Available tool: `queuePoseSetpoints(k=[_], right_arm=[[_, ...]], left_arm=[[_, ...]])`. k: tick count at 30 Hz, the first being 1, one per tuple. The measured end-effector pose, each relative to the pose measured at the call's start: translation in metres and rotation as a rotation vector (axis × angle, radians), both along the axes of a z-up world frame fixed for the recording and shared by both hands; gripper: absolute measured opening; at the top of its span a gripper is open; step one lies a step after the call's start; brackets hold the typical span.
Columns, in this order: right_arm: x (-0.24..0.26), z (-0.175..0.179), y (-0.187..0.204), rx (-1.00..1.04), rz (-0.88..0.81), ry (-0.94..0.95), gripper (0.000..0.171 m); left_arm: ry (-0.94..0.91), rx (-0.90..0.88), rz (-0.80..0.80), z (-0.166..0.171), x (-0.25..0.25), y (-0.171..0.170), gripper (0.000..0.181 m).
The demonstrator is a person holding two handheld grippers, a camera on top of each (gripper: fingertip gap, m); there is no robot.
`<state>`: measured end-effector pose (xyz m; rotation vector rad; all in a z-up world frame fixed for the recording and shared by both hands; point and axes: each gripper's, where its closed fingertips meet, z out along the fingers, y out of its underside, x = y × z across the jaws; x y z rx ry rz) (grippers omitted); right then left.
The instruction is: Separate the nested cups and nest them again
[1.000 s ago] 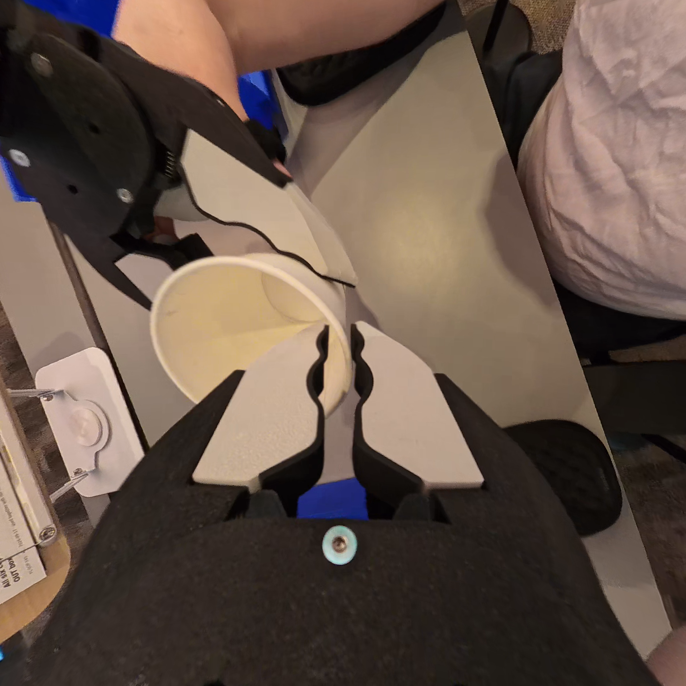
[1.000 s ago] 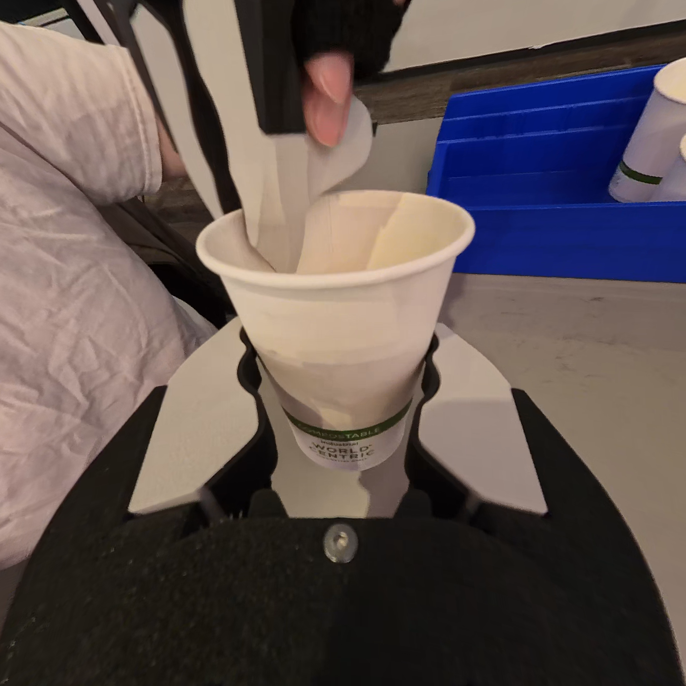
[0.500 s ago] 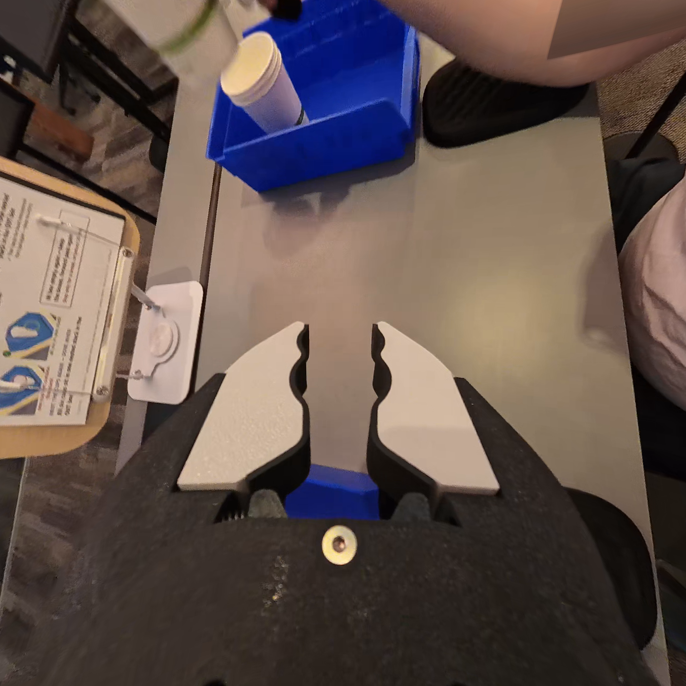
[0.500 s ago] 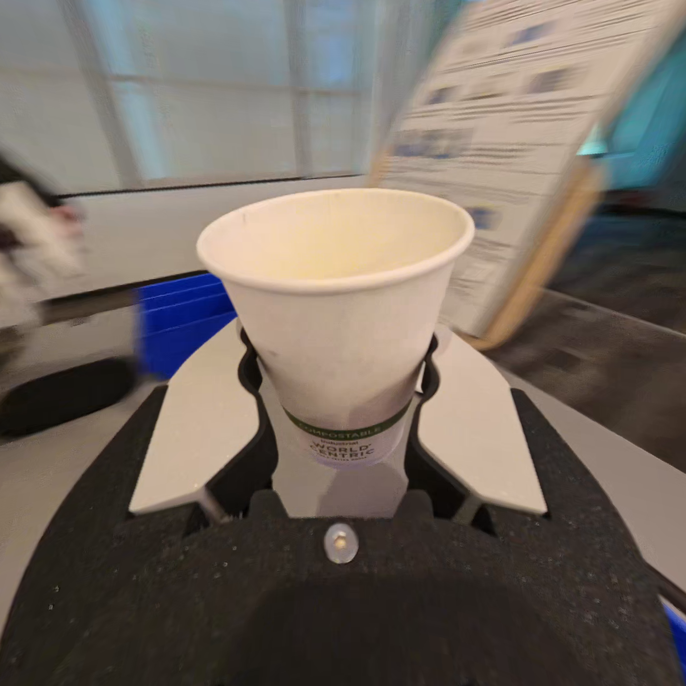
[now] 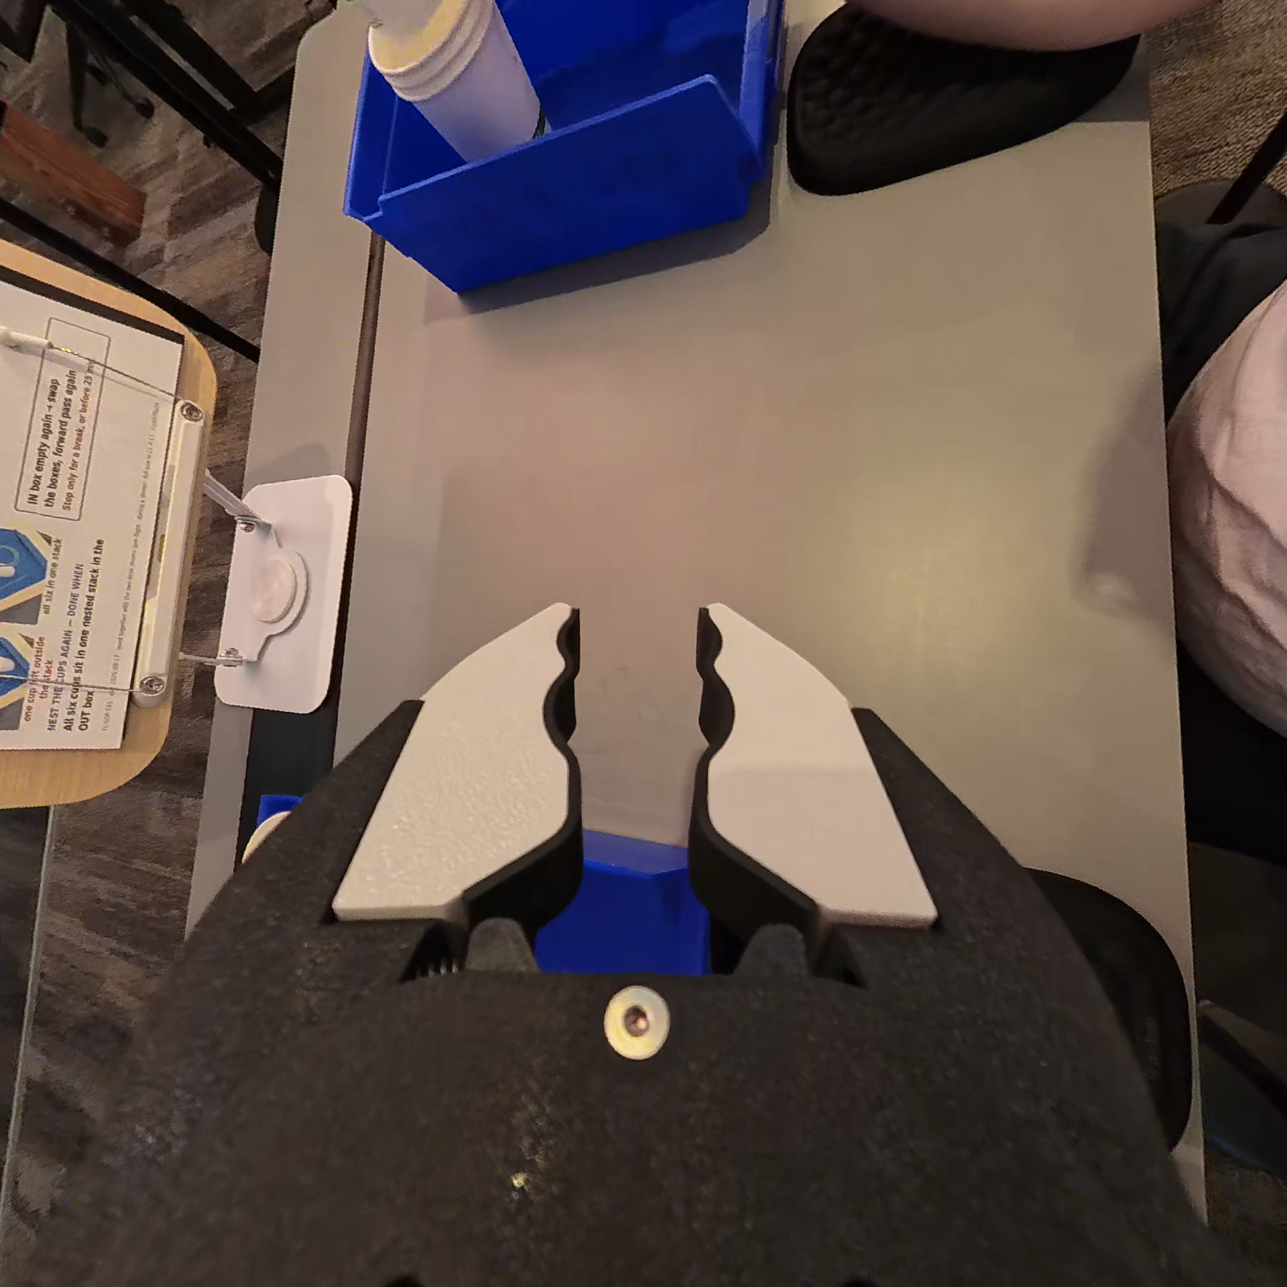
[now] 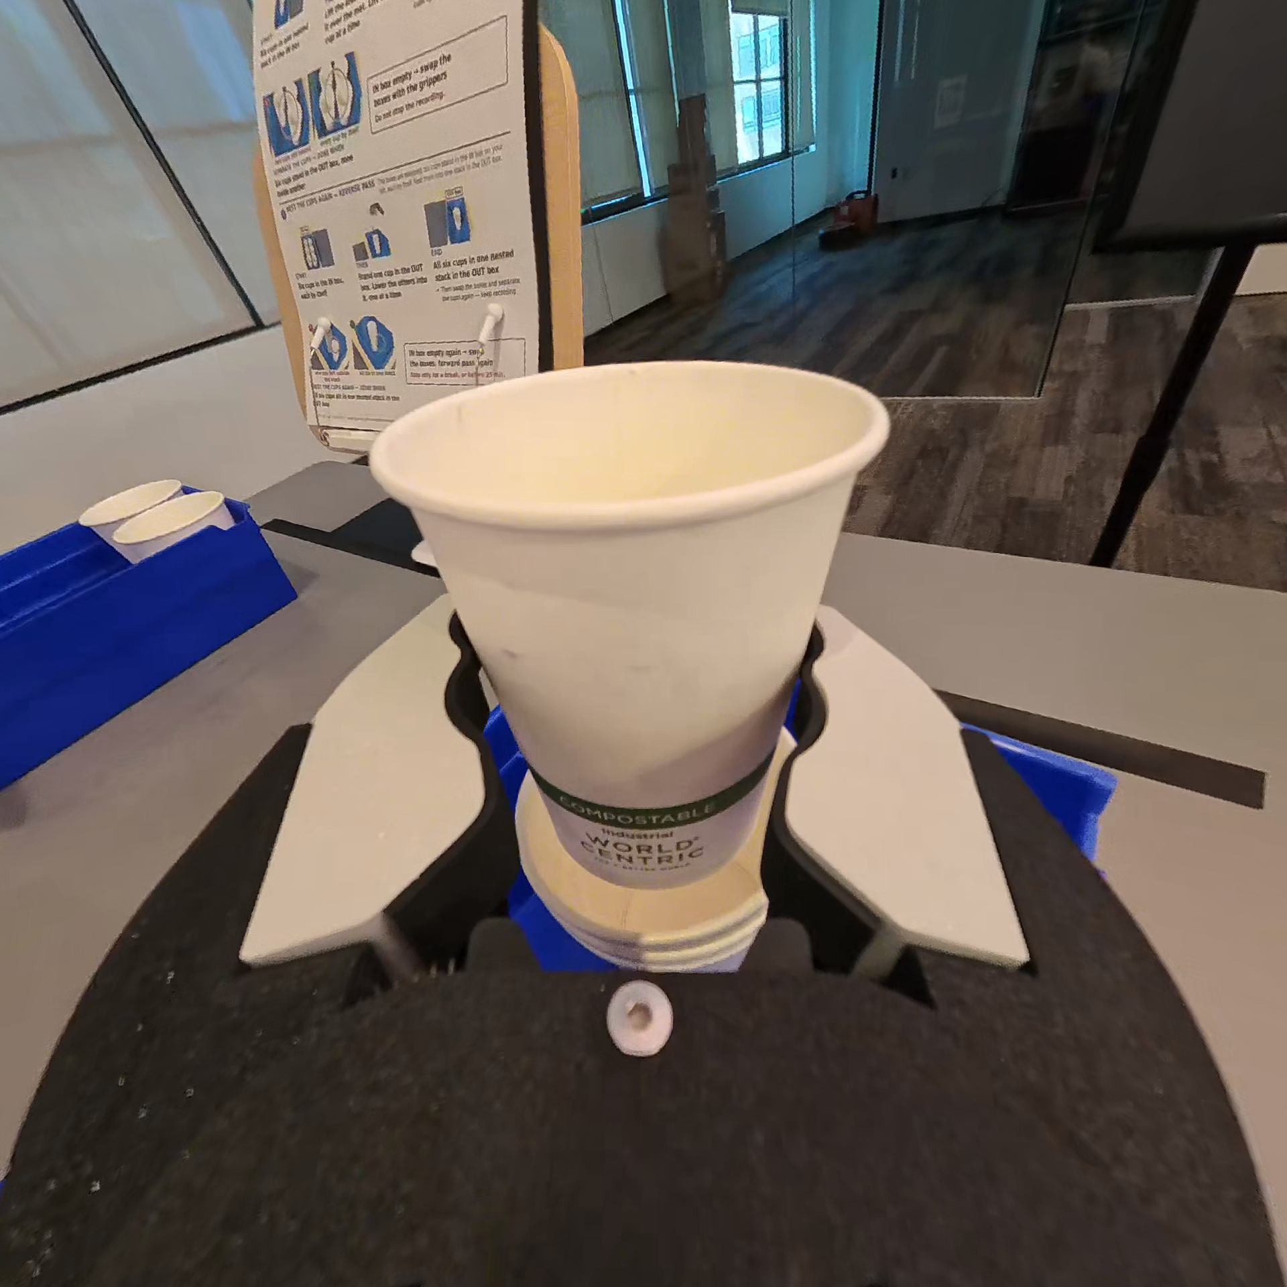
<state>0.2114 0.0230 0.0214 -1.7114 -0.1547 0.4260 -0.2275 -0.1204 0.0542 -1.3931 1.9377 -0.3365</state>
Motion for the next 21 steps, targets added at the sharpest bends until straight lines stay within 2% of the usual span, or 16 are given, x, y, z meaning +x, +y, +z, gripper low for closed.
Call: queuePoseSetpoints(k=[11, 21], right_arm=[[-0.006, -0.03, -0.006, -0.156, 0.081, -0.074, 0.088], [0.005, -0.045, -0.023, -0.35, 0.027, -0.232, 0.09]], left_arm=[[0.034, 0.009, -0.006, -0.003, 0.004, -0.002, 0.032], [0.055, 0.02, -0.014, -0.002, 0.006, -0.005, 0.032]])
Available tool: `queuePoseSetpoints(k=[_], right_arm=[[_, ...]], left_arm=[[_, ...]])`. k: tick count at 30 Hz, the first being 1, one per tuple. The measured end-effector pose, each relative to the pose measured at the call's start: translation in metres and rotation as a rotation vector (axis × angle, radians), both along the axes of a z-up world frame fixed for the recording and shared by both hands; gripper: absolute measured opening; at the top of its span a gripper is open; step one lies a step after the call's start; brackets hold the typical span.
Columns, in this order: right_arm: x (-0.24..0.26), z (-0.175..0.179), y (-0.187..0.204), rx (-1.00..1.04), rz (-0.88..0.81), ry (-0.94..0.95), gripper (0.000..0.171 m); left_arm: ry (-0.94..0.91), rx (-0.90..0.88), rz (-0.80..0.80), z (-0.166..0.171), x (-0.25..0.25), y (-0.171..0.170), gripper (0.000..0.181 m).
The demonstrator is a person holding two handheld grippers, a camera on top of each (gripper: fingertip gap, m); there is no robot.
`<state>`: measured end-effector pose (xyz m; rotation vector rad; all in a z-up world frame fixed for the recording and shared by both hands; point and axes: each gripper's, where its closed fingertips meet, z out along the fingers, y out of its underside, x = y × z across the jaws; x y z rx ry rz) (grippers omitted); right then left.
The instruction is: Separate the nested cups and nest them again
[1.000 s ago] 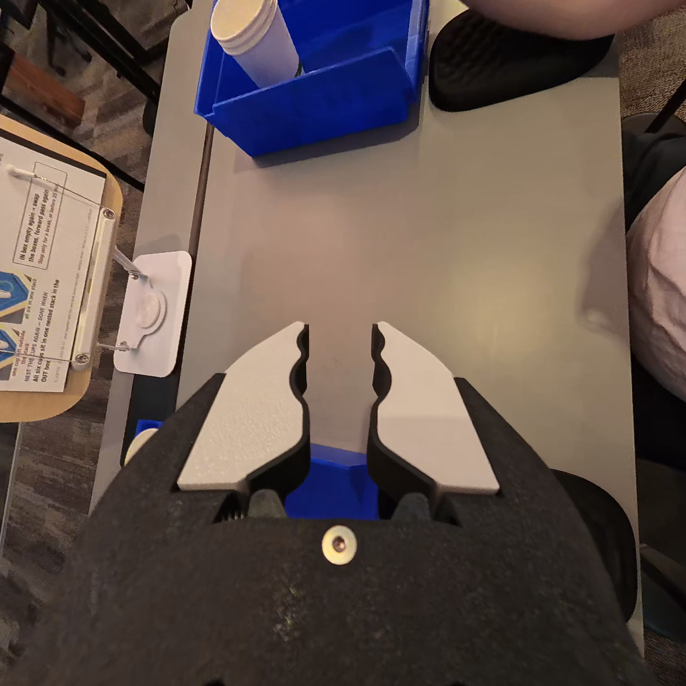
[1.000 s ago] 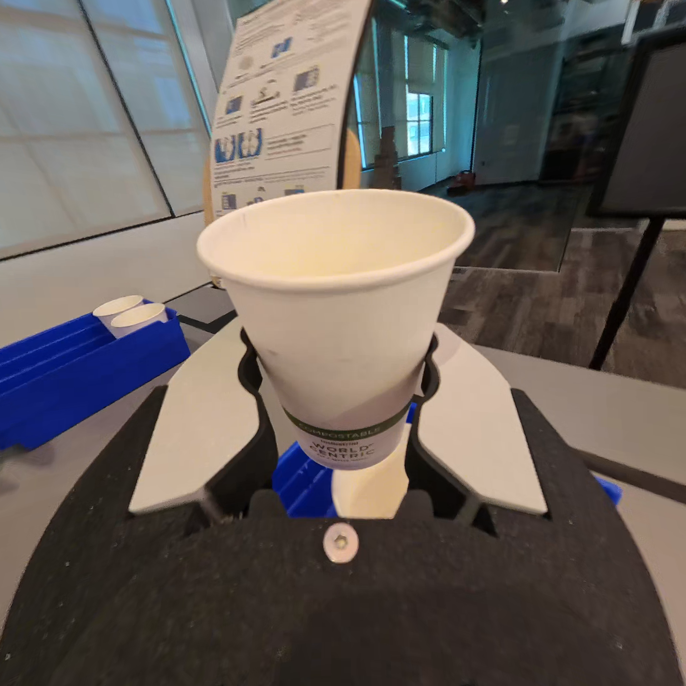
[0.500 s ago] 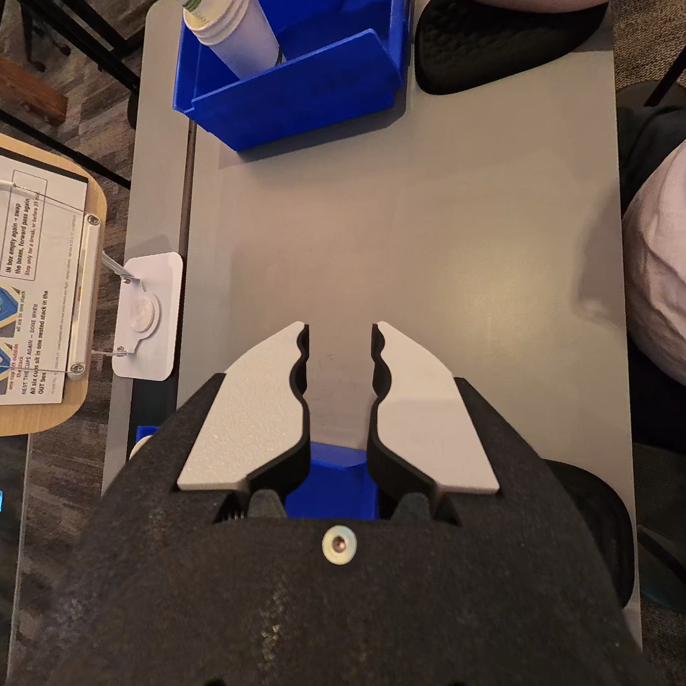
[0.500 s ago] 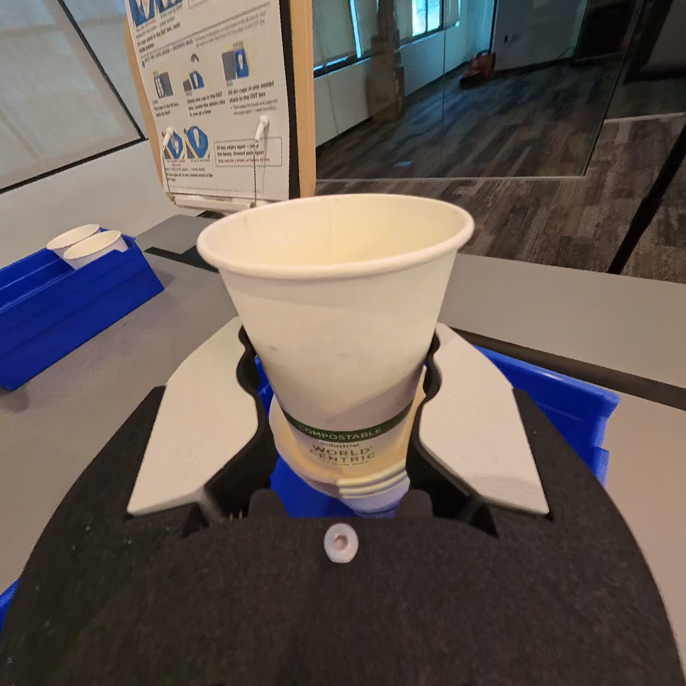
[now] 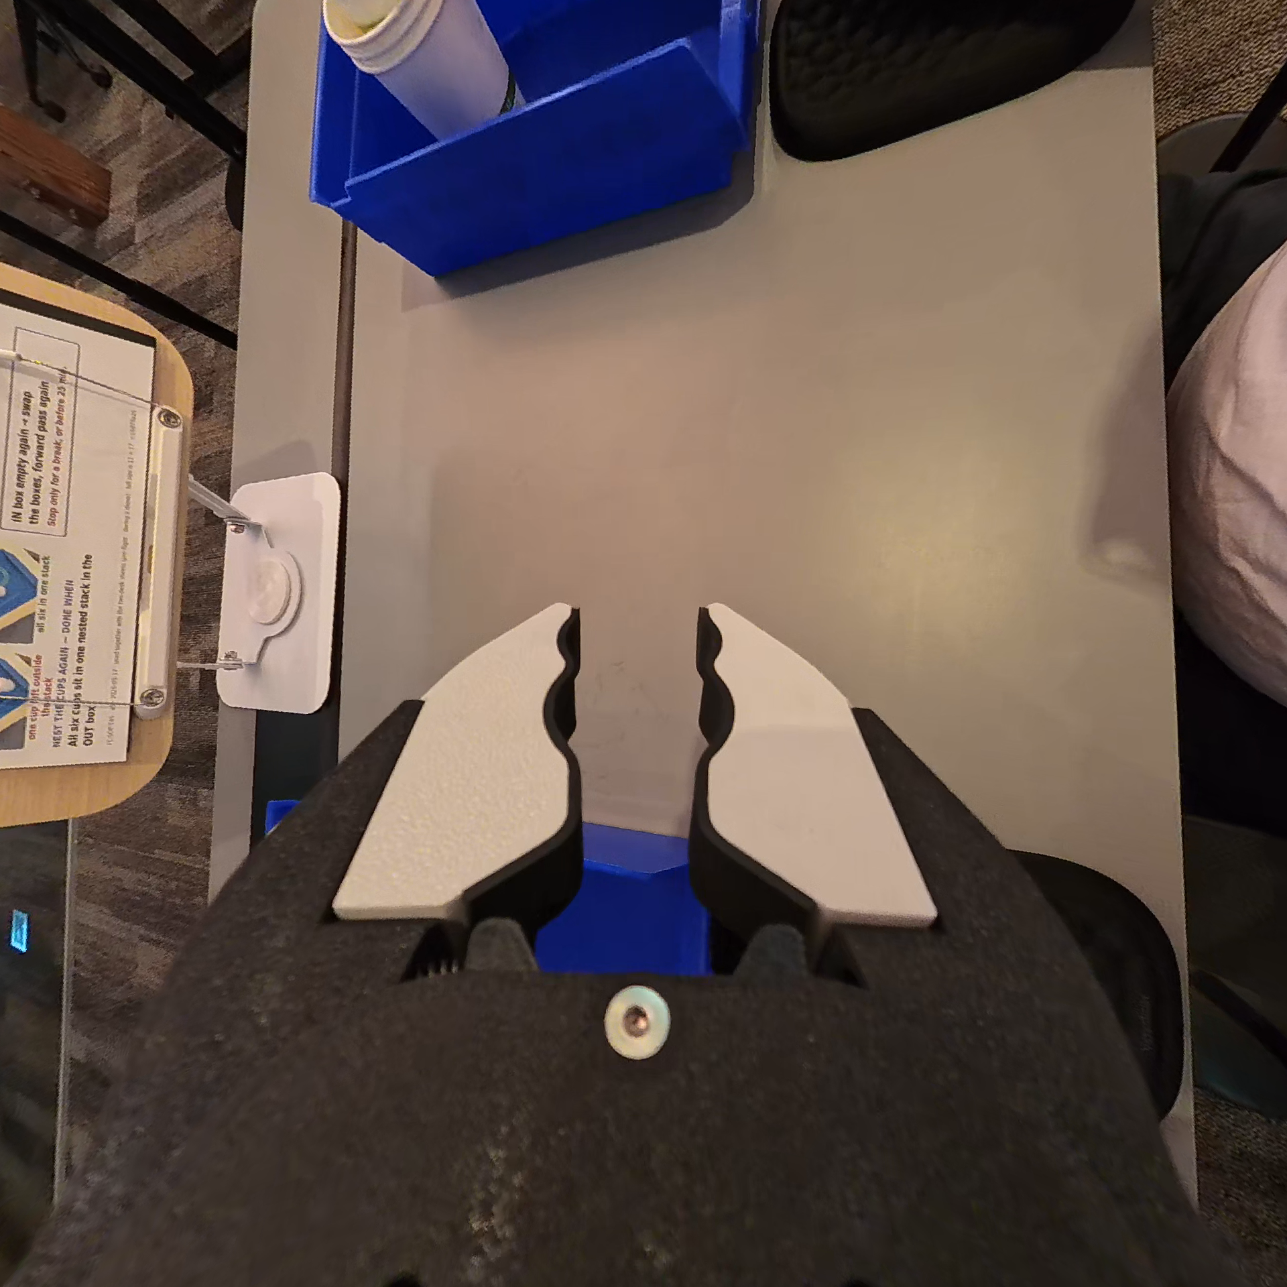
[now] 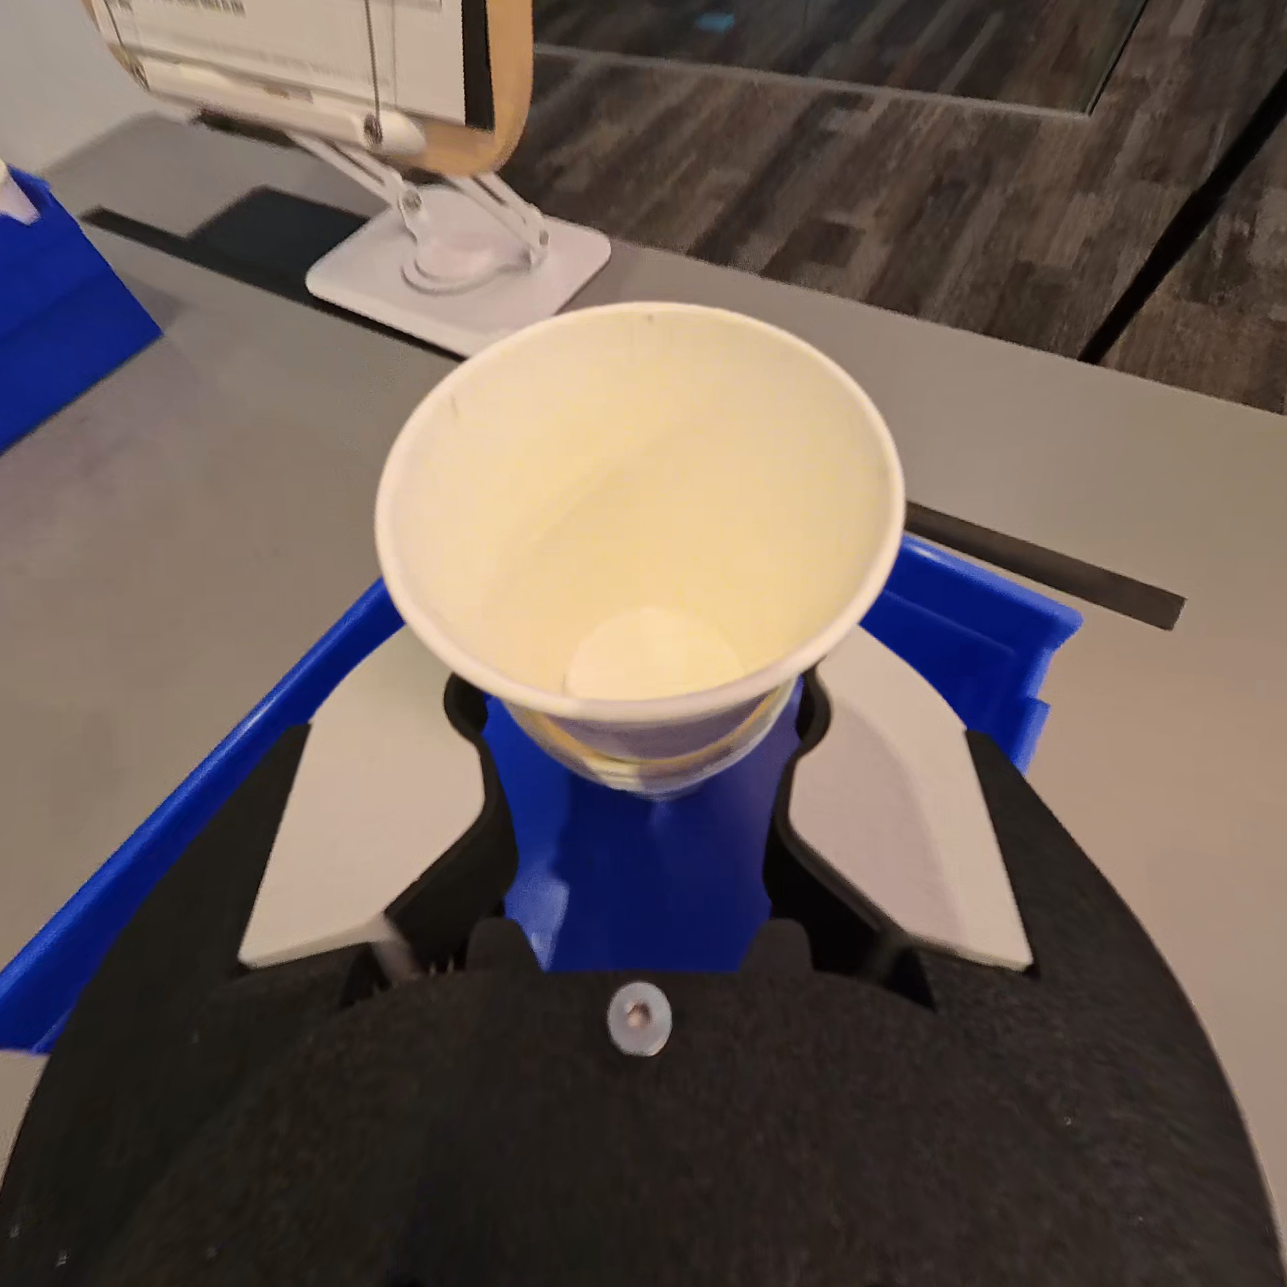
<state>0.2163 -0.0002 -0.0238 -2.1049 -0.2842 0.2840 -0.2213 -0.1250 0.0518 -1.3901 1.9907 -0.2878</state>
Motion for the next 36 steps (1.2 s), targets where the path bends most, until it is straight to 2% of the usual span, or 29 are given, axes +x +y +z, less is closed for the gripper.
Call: queuePoseSetpoints(k=[4, 9, 12, 15, 19, 25, 30, 34, 36], right_arm=[[0.002, -0.006, -0.012, -0.096, -0.008, -0.099, 0.09], [0.003, 0.006, -0.028, -0.134, -0.02, -0.192, 0.092], [-0.003, 0.024, -0.037, -0.092, -0.01, -0.218, 0.092], [-0.012, 0.043, -0.042, -0.032, 0.01, -0.231, 0.092], [-0.026, 0.055, -0.043, 0.008, 0.047, -0.239, 0.091], [-0.037, 0.044, -0.041, -0.029, 0.095, -0.272, 0.091], [-0.039, 0.042, -0.04, -0.039, 0.107, -0.277, 0.091], [-0.044, 0.043, -0.038, -0.031, 0.125, -0.275, 0.089], [-0.045, 0.041, -0.037, -0.038, 0.132, -0.281, 0.09]], left_arm=[[0.004, 0.011, 0.003, 0.001, 0.0, 0.0, 0.031], [0.002, 0.045, 0.041, 0.006, -0.009, 0.011, 0.031], [-0.022, 0.076, 0.157, 0.017, -0.03, 0.045, 0.031], [-0.012, 0.147, 0.355, 0.022, -0.062, 0.104, 0.029], [0.104, 0.161, 0.465, -0.006, -0.087, 0.169, 0.029], [0.321, 0.101, 0.467, -0.069, -0.094, 0.235, 0.03], [0.44, 0.097, 0.455, -0.105, -0.099, 0.261, 0.029], [0.481, 0.085, 0.448, -0.125, -0.1, 0.269, 0.028], [0.483, 0.072, 0.448, -0.129, -0.099, 0.269, 0.022]])
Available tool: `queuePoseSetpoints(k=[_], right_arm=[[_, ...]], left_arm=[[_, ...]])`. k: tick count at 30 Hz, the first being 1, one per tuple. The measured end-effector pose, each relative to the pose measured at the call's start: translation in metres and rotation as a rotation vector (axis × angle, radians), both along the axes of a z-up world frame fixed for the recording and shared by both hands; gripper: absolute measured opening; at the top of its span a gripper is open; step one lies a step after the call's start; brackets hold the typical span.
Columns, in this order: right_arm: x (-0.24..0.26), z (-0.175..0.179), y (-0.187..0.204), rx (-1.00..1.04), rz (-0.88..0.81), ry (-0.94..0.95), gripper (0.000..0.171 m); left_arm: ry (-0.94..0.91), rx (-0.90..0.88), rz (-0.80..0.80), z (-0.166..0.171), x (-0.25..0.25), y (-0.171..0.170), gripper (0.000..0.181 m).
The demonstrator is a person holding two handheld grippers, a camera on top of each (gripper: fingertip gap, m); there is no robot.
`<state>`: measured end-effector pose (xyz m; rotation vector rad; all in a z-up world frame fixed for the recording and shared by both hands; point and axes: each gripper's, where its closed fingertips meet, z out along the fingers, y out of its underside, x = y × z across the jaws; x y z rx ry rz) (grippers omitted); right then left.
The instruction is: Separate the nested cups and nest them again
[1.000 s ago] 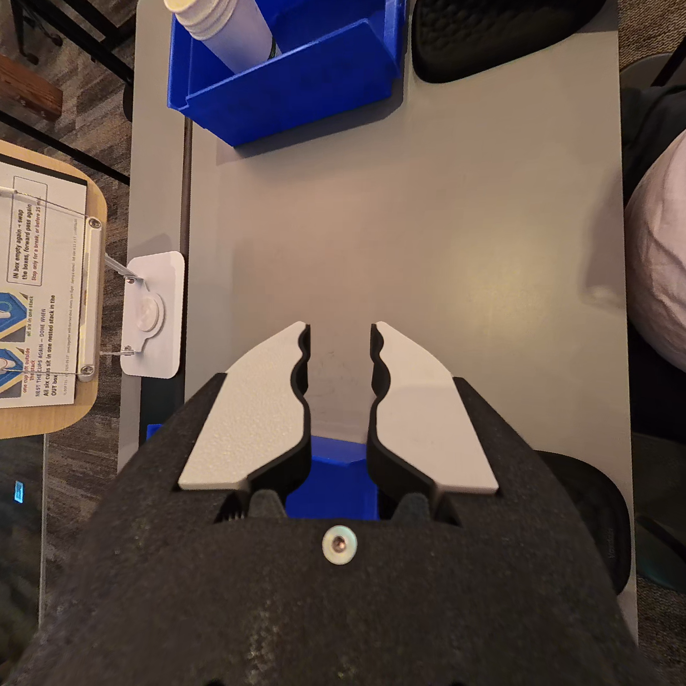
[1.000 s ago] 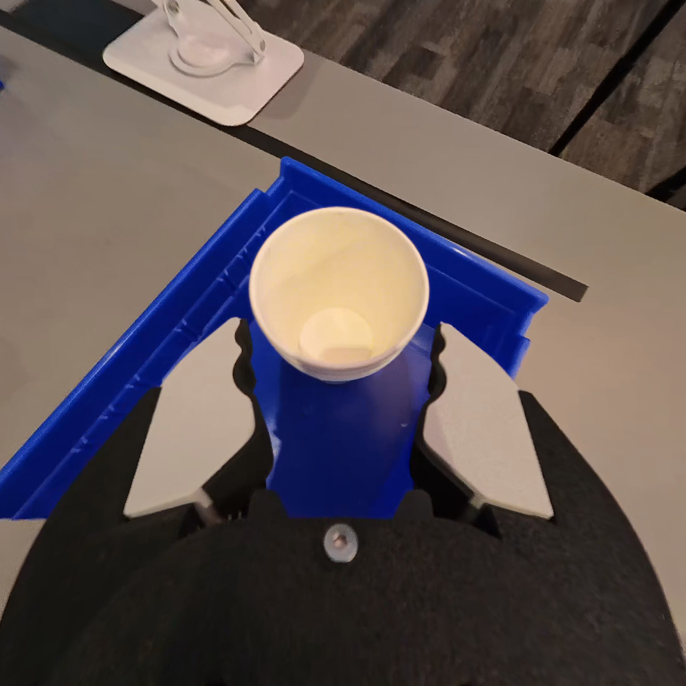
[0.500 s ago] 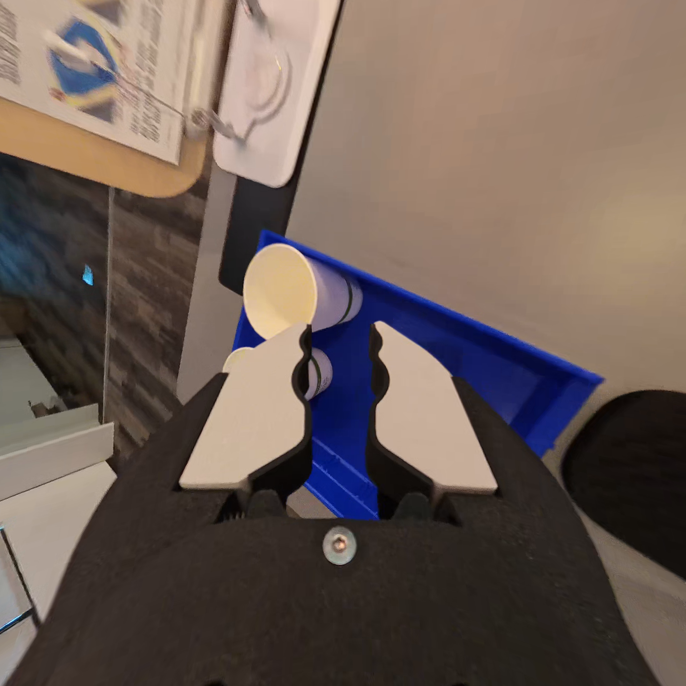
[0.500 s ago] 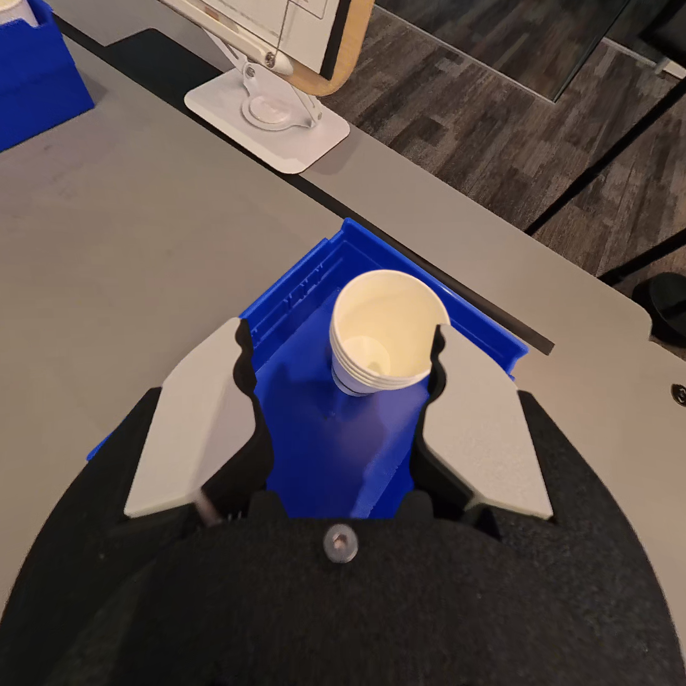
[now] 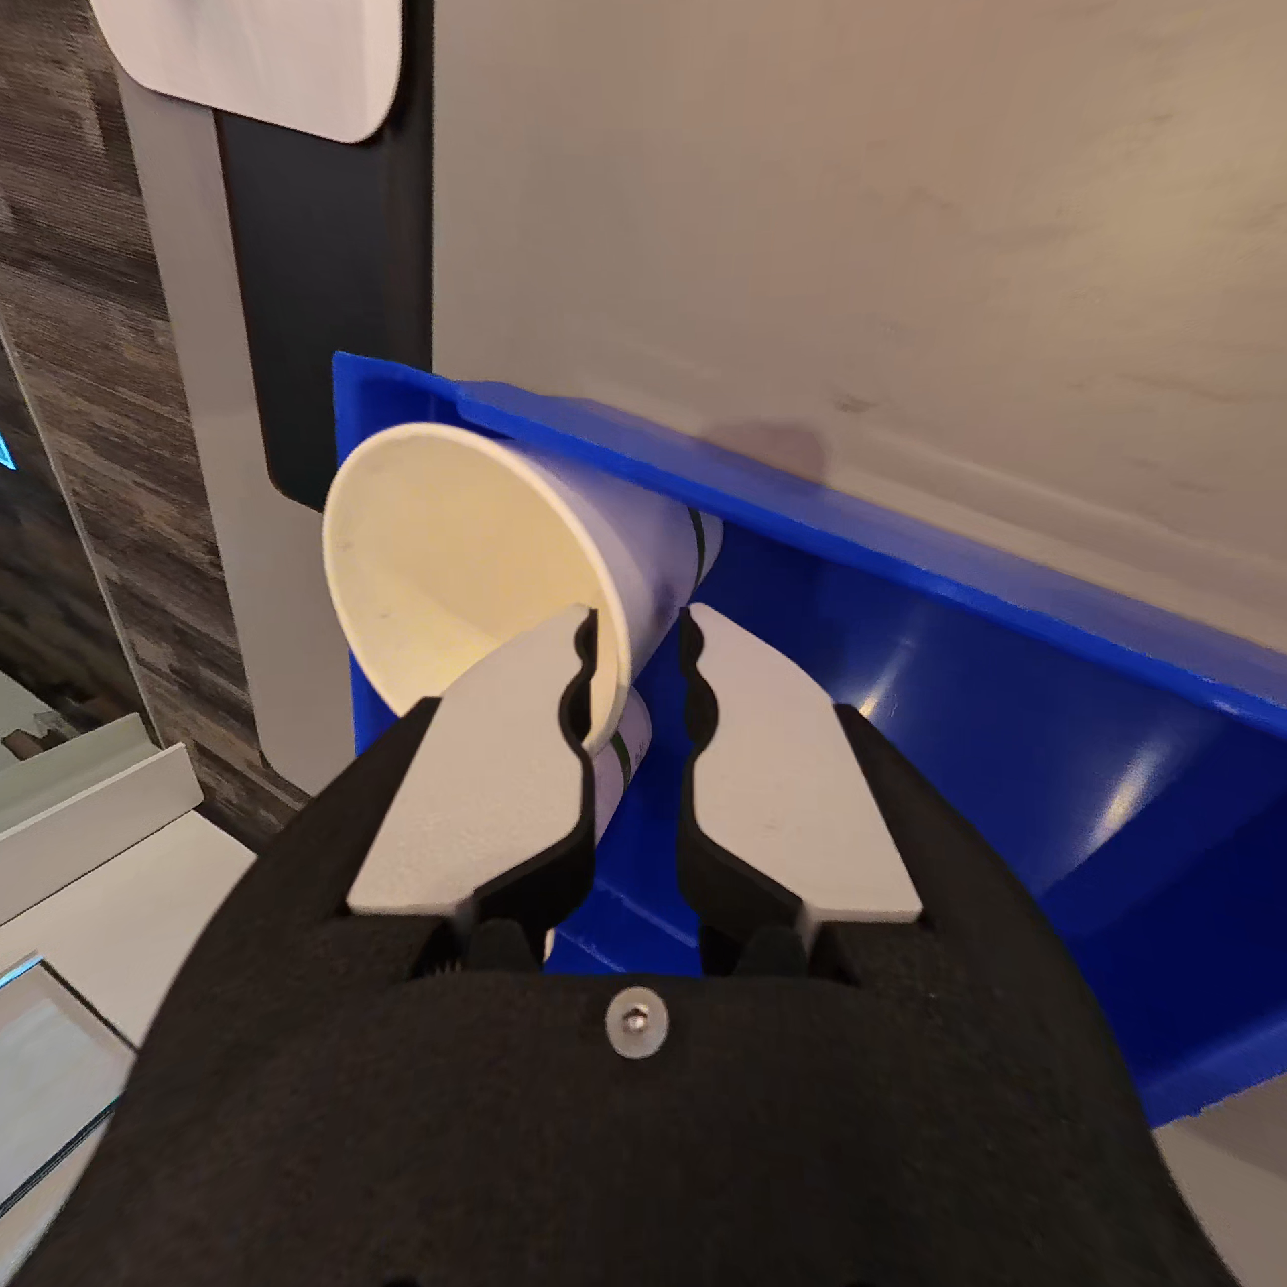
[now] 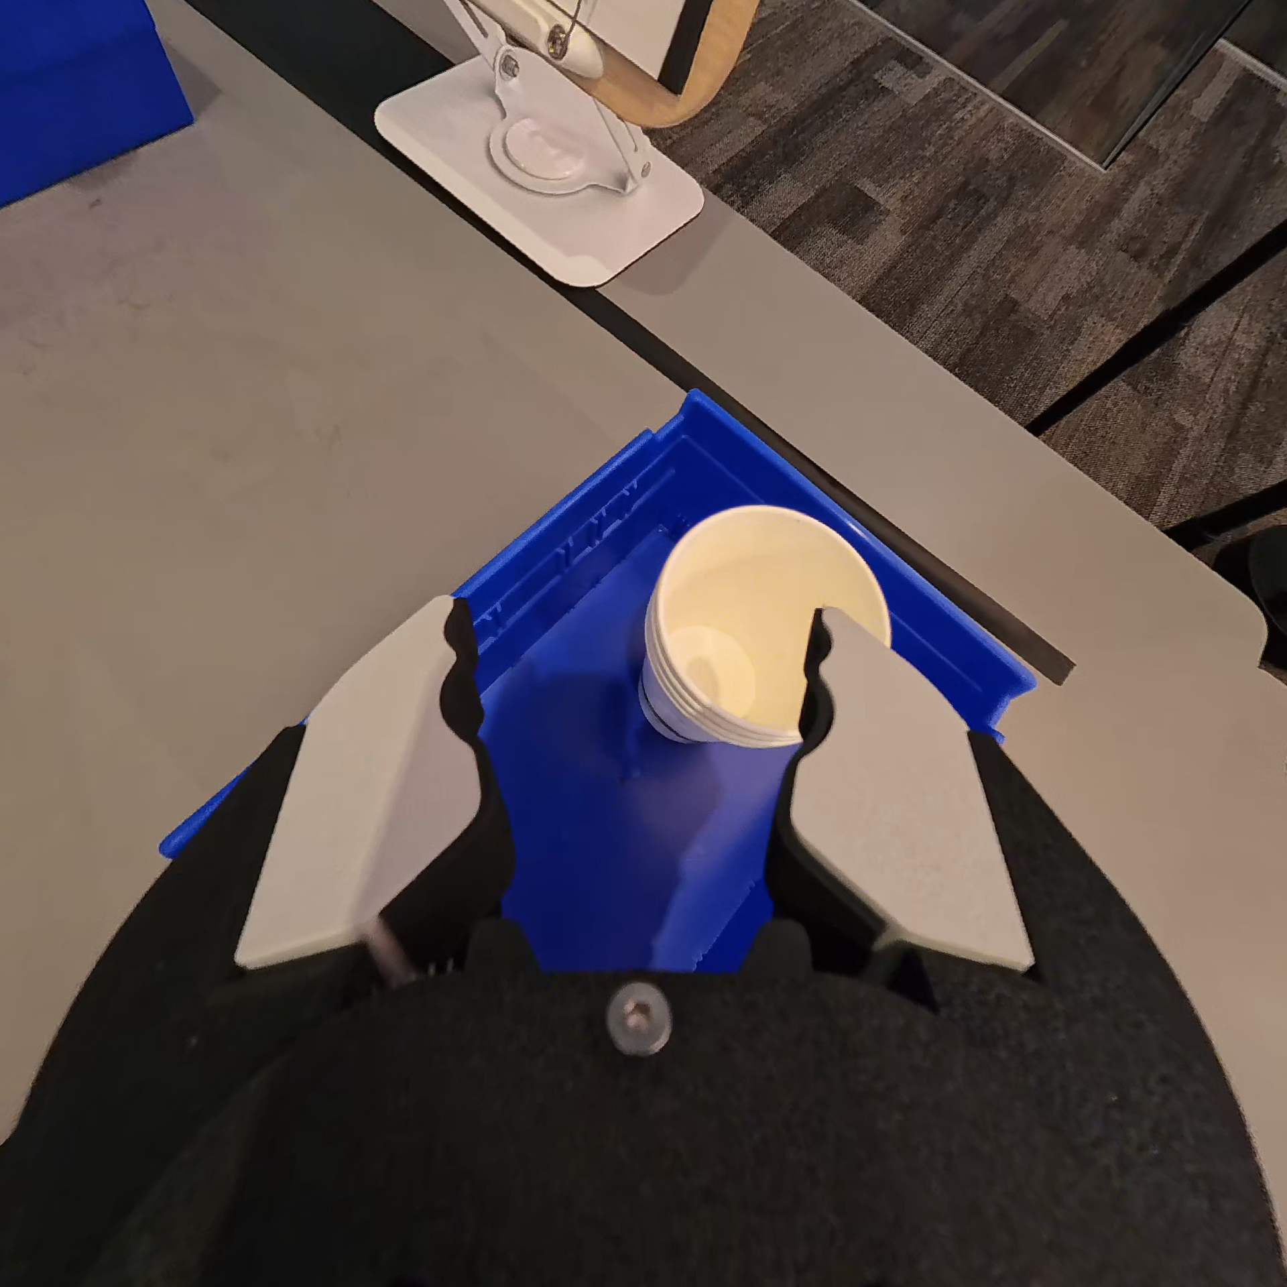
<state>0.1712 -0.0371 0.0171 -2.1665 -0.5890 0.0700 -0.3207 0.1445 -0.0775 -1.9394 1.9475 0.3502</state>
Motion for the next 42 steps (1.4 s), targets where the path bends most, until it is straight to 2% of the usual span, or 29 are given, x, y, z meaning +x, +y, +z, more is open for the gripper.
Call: queuePoseSetpoints(k=[4, 9, 12, 17, 19, 22, 26, 31, 39, 42], right_arm=[[-0.003, -0.003, 0.003, -0.013, 0.013, -0.01, 0.089], [-0.005, -0.006, 0.003, -0.023, 0.018, -0.025, 0.089], [-0.005, -0.004, 0.003, -0.019, 0.012, -0.037, 0.088], [-0.025, 0.016, 0.0, 0.05, 0.053, -0.062, 0.087], [-0.05, 0.028, -0.002, 0.1, 0.136, -0.07, 0.087], [-0.117, 0.044, -0.012, 0.182, 0.398, -0.03, 0.088], [-0.205, 0.062, -0.026, 0.265, 0.654, 0.084, 0.088], [-0.28, 0.063, -0.039, 0.279, 0.813, 0.227, 0.087], [-0.315, 0.036, -0.051, 0.112, 0.913, 0.3, 0.092], [-0.318, 0.025, -0.049, 0.087, 0.92, 0.268, 0.091]], left_arm=[[0.014, -0.052, 0.007, -0.003, -0.002, -0.006, 0.005], [0.037, -0.041, -0.016, 0.007, -0.007, -0.015, 0.001], [0.026, 0.012, -0.034, 0.032, -0.007, -0.022, 0.001], [-0.03, 0.143, -0.107, 0.1, -0.002, -0.054, 0.001], [-0.111, 0.16, -0.167, 0.125, 0.01, -0.079, 0.001], [-0.264, 0.087, -0.306, 0.144, 0.044, -0.128, 0.001], [-0.332, 0.012, -0.477, 0.147, 0.084, -0.182, 0.001], [-0.358, -0.06, -0.638, 0.139, 0.125, -0.228, 0.0], [-0.271, -0.081, -0.765, 0.119, 0.157, -0.26, 0.0], [-0.254, -0.08, -0.788, 0.118, 0.162, -0.266, 0.0]])
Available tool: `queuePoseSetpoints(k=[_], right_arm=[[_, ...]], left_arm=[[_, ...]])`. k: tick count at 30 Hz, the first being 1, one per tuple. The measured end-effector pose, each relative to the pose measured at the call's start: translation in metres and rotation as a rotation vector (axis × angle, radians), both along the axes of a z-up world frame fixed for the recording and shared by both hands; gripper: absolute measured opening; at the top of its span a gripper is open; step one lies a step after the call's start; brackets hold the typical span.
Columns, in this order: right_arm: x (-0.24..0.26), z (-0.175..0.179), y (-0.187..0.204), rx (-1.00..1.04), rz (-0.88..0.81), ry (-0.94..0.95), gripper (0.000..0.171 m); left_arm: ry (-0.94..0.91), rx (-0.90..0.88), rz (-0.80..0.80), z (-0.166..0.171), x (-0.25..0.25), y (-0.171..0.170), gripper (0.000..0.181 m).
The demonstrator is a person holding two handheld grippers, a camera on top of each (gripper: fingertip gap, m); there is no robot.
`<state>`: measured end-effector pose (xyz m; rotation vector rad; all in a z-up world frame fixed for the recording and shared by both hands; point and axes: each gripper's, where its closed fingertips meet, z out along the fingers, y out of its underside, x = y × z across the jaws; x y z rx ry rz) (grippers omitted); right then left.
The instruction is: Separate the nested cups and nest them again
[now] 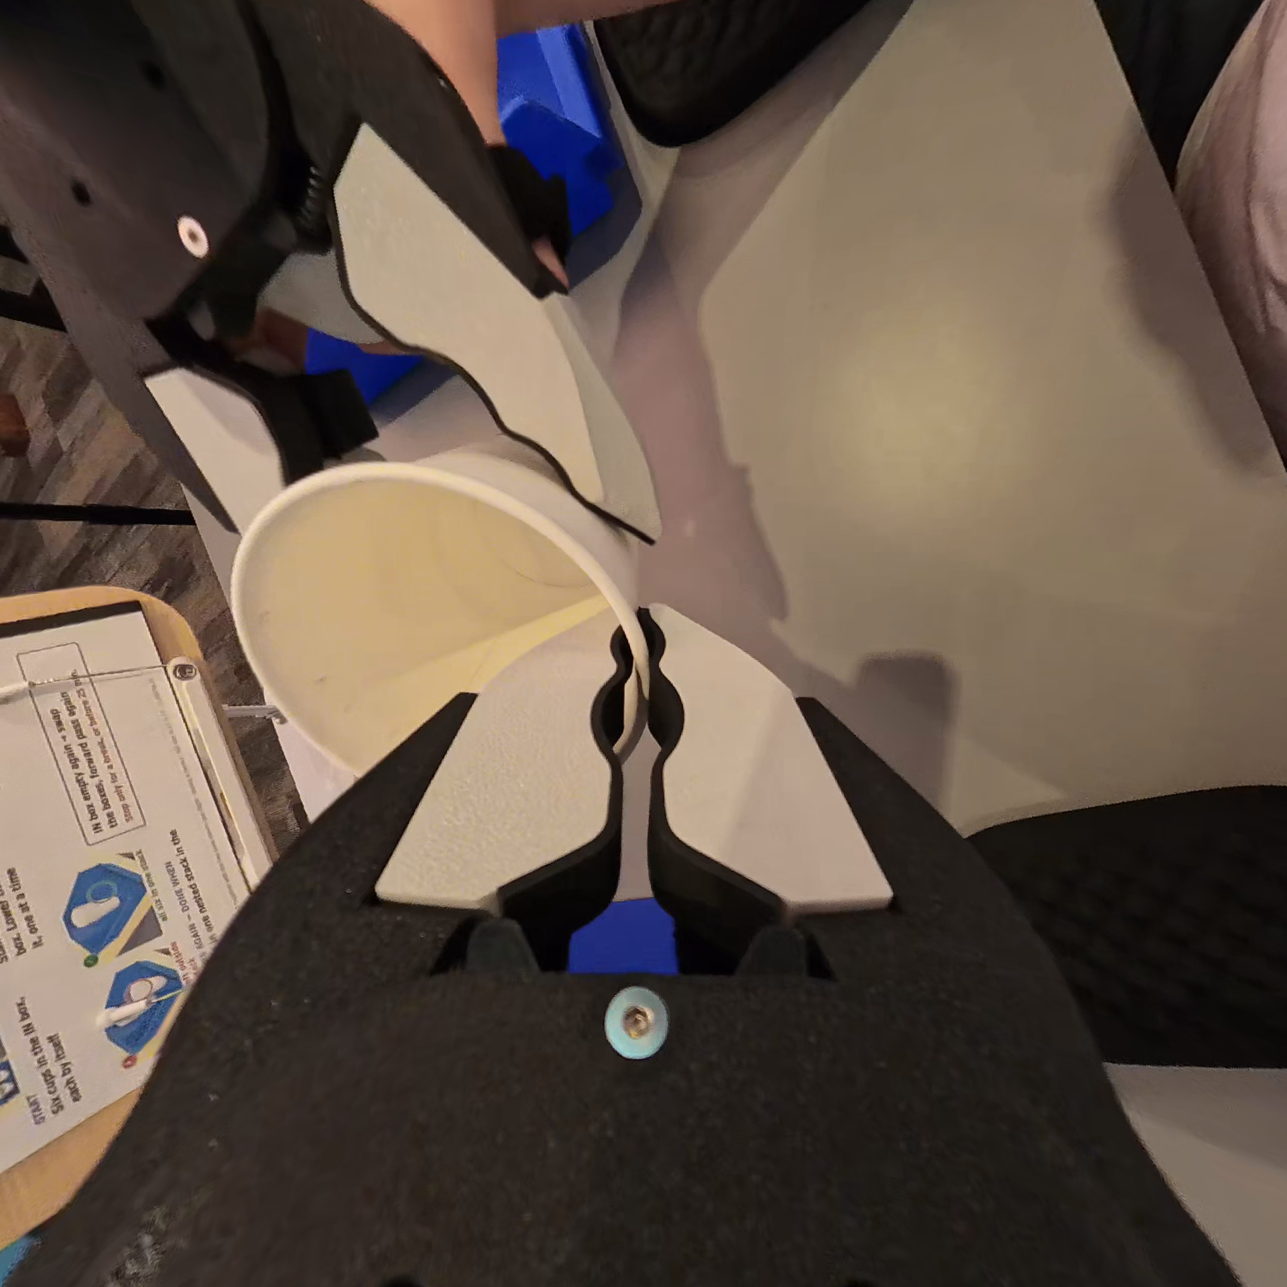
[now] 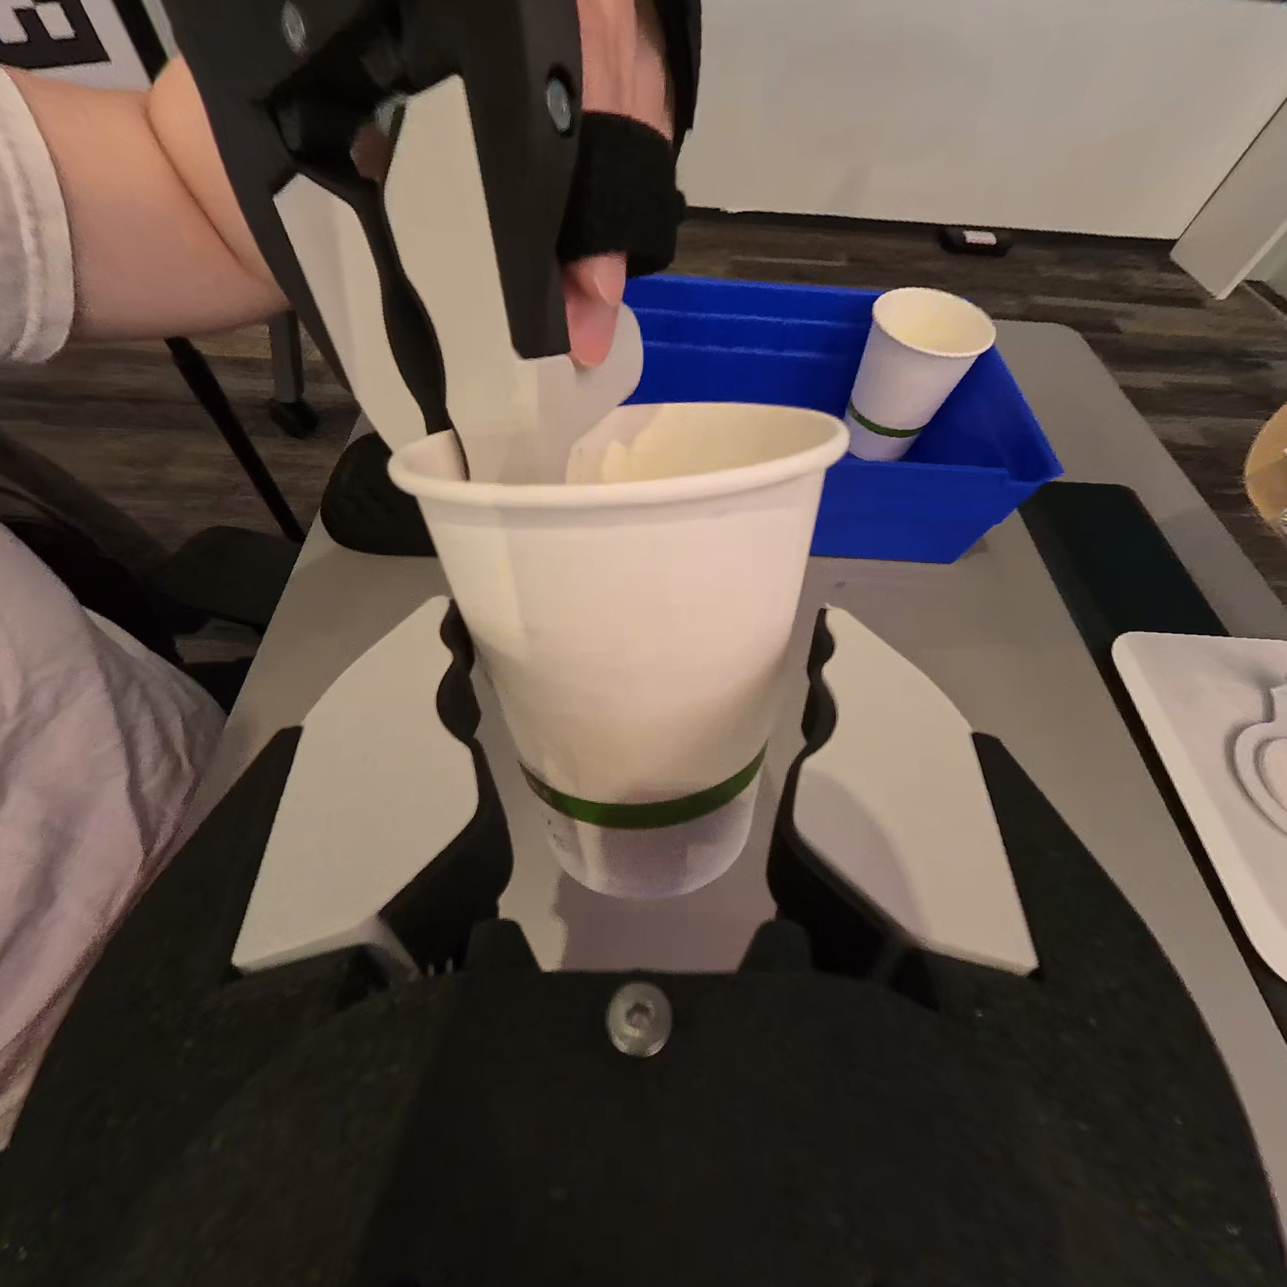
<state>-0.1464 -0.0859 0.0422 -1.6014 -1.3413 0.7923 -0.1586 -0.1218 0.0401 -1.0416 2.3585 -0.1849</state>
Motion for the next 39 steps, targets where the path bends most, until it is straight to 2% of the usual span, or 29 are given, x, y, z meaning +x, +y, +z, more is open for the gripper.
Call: queuePoseSetpoints(k=[9, 14, 18, 21, 23, 26, 28, 29, 31, 33, 39], right_arm=[[-0.004, -0.017, -0.01, -0.043, 0.071, -0.07, 0.088], [-0.004, -0.02, -0.008, -0.052, 0.075, -0.075, 0.087], [0.019, -0.02, 0.013, -0.065, -0.013, -0.061, 0.087], [0.061, -0.013, 0.043, -0.088, -0.17, -0.009, 0.087], [0.103, 0.012, 0.064, -0.047, -0.318, 0.122, 0.087], [0.206, 0.051, 0.098, 0.198, -0.707, 0.264, 0.087], [0.274, 0.056, 0.103, 0.346, -0.923, 0.263, 0.087], [0.298, 0.051, 0.103, 0.344, -0.983, 0.278, 0.087], [0.327, 0.032, 0.105, 0.234, -1.035, 0.32, 0.087], [0.344, 0.021, 0.108, 0.207, -1.061, 0.378, 0.087], [0.361, -0.009, 0.109, 0.136, -1.07, 0.306, 0.088]], left_arm=[[0.038, -0.003, 0.003, -0.008, 0.001, -0.007, 0.001], [-0.078, 0.01, 0.082, 0.006, 0.008, 0.003, 0.025], [-0.249, 0.049, 0.227, 0.027, 0.007, 0.024, 0.034], [-0.322, 0.002, 0.286, 0.03, -0.001, 0.025, 0.037], [-0.333, 0.019, 0.327, 0.026, -0.012, 0.029, 0.038], [-0.318, 0.031, 0.367, 0.016, -0.027, 0.03, 0.037], [-0.305, 0.041, 0.383, 0.009, -0.034, 0.029, 0.037], [-0.299, 0.045, 0.386, 0.007, -0.036, 0.028, 0.037], [-0.298, 0.048, 0.39, 0.005, -0.038, 0.028, 0.037], [-0.306, 0.043, 0.389, 0.006, -0.037, 0.026, 0.037], [-0.307, 0.046, 0.388, 0.006, -0.036, 0.027, 0.036]])
